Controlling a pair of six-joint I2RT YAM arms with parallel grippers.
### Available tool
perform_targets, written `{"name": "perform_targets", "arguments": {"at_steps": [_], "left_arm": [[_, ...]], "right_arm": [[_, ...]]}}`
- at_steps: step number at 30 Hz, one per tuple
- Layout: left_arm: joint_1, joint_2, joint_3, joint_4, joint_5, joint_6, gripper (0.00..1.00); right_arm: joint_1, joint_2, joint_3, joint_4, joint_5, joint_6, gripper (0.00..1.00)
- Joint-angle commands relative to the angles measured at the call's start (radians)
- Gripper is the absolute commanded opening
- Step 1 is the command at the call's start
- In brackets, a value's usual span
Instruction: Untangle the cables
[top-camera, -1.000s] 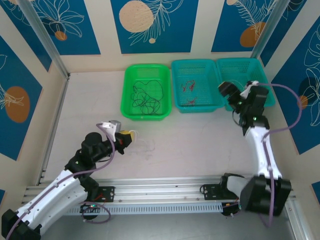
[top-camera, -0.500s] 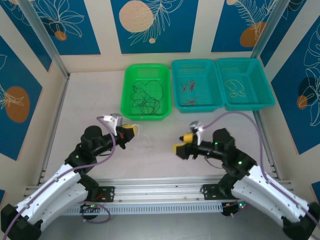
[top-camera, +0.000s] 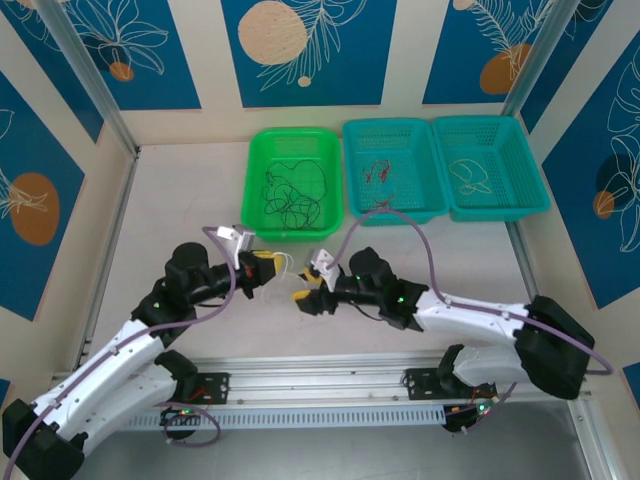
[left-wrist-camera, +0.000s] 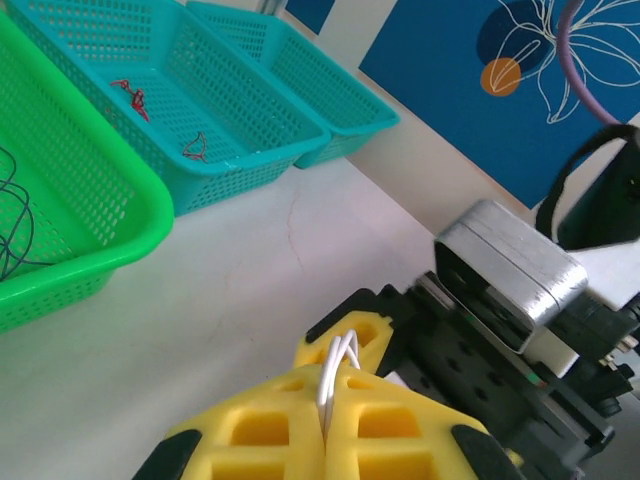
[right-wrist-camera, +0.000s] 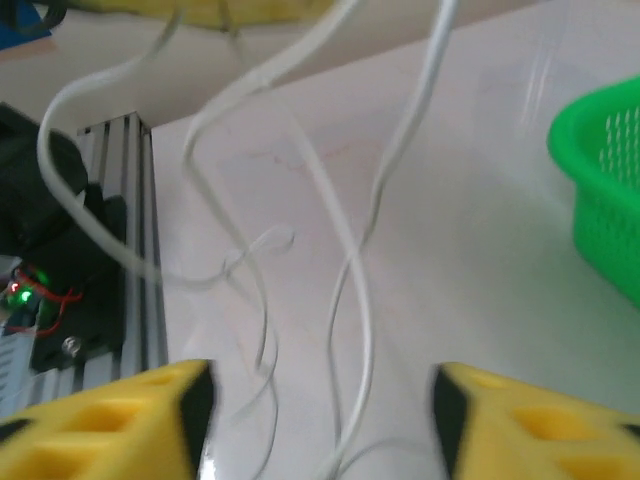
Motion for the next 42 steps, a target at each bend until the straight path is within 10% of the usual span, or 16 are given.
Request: {"name": "perform_targets", "arguments": {"at_steps": [1,3,8,15,23,29,37,42], "left_arm": [[-0.006,0.000,0.036,-0.006,0.019,0.010,0.00],[-0.006,-0.017,0.035,-0.056,-0.038,0.023,0.00],[-0.005,-0.078,0.050,-0.276,-0.324,0.074,0.10],[-0.004,-0.104,0.008,-0.284,-0.384,0.048,0.14],[-0.003,-0.065,-0.036,-0.127,-0.244,0.041,0.09],[-0.010,0.047,-0.026,0.143,0.120,-0.012,0.48],[-0.097,0.188,0.051,0.290,0.261,0.019,0.69],[-0.219,0.301,0.135,0.244,0.166,0.127,0.74]], "right_arm": [[0.002,0.059,0.042,0.178,-0.006,0.006,0.29],[-0.017,0.073,0.039,0.194,0.009,0.046,0.02],[-0.072,0.006,-0.026,0.121,0.192,0.180,0.00],[-0.233,-0.184,-0.120,-0.100,0.292,0.365,0.00],[-0.310,-0.354,-0.181,-0.146,0.227,0.400,0.00],[-0.317,-0.430,-0.181,-0.162,0.162,0.416,0.00],[-0.300,-0.460,-0.143,-0.168,0.088,0.450,0.00],[-0.270,-0.454,-0.134,-0.150,0.092,0.454,0.00]]}}
